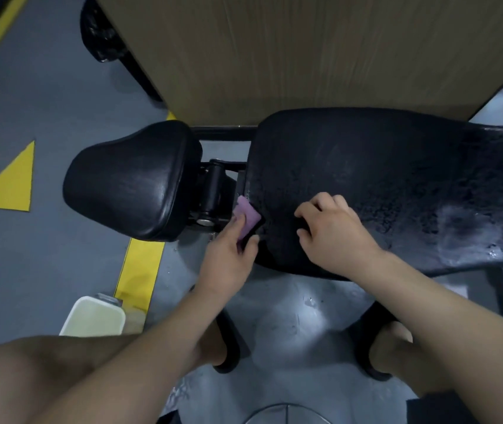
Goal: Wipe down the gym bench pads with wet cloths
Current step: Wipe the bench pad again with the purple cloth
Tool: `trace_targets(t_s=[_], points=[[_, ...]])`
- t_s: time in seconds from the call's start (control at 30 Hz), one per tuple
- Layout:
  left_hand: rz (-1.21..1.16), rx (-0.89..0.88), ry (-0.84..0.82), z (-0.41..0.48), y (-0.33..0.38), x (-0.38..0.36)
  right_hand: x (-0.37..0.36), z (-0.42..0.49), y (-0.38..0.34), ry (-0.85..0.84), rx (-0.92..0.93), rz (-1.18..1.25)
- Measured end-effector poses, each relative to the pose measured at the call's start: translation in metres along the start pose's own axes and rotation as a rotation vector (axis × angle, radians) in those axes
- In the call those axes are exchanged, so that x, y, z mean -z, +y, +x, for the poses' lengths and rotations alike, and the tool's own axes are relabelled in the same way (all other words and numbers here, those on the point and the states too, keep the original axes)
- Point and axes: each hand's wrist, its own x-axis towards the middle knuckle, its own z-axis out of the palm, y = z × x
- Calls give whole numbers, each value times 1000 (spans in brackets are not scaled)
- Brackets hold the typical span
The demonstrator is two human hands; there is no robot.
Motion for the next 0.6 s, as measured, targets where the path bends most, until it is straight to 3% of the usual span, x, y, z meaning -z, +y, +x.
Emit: trace_targets(t_s=[0.37, 0.6], points=[[132, -73, 8, 30, 15, 1, -28, -9, 4, 146, -42, -42], [-25, -34, 50, 14, 1, -1, -46, 0, -6, 334, -125, -109]])
